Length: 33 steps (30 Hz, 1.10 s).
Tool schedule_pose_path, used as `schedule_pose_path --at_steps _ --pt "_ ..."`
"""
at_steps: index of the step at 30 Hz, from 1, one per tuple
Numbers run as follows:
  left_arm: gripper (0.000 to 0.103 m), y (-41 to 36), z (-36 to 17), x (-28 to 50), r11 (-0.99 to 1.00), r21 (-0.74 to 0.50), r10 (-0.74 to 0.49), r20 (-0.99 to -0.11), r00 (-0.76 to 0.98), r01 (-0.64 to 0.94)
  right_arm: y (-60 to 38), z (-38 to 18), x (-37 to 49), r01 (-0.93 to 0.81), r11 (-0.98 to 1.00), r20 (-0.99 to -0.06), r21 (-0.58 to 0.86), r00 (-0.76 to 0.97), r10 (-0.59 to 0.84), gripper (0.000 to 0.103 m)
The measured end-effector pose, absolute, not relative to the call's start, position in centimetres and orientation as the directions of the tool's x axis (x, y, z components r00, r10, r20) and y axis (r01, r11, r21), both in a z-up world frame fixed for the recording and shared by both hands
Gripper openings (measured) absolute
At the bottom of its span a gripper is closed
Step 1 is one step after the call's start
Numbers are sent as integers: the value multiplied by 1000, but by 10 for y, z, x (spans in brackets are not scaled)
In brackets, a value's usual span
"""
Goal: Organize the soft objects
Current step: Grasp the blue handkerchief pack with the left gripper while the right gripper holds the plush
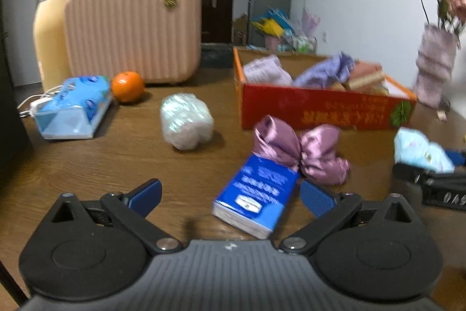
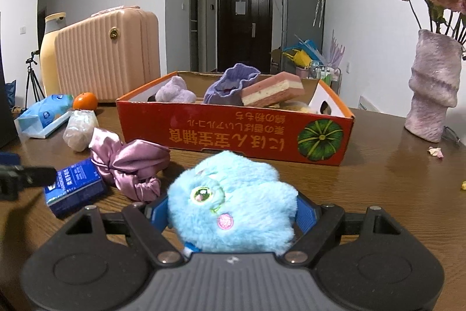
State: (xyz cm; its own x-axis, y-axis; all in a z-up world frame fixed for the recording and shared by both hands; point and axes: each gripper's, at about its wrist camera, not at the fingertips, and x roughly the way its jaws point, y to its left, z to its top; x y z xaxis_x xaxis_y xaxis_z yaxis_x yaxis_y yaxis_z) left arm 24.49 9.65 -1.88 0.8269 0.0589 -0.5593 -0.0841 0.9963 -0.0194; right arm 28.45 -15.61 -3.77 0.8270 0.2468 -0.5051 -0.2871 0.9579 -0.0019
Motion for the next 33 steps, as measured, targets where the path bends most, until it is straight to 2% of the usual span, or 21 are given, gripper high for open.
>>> schedule_pose_path --at_steps 4,7,14,18,20,23,33 --pt "103 83 -33 256 998 33 59 -608 791 -49 -163 -37 281 -295 955 -500 -5 828 253 82" --pt "103 78 -37 263 998 49 63 -612 788 -41 -165 -37 280 -301 954 -499 -5 827 258 82" --pt "101 83 -45 286 999 -6 26 -665 746 -40 -162 -37 277 -311 950 -491 -14 830 265 82" --pt "88 90 -47 287 998 -25 25 -672 740 -56 -162 -37 277 -312 950 -489 -13 831 266 82" --pt "76 89 -46 286 999 -14 28 -668 744 -51 -162 -36 276 -312 950 -486 -16 833 265 82" --pt "64 85 -44 284 1000 -17 6 -658 753 -22 -160 -36 276 -313 949 -485 -20 834 265 82" --pt "57 76 -41 277 1000 21 18 -630 776 -6 -159 -35 274 -322 946 -478 -27 835 271 82"
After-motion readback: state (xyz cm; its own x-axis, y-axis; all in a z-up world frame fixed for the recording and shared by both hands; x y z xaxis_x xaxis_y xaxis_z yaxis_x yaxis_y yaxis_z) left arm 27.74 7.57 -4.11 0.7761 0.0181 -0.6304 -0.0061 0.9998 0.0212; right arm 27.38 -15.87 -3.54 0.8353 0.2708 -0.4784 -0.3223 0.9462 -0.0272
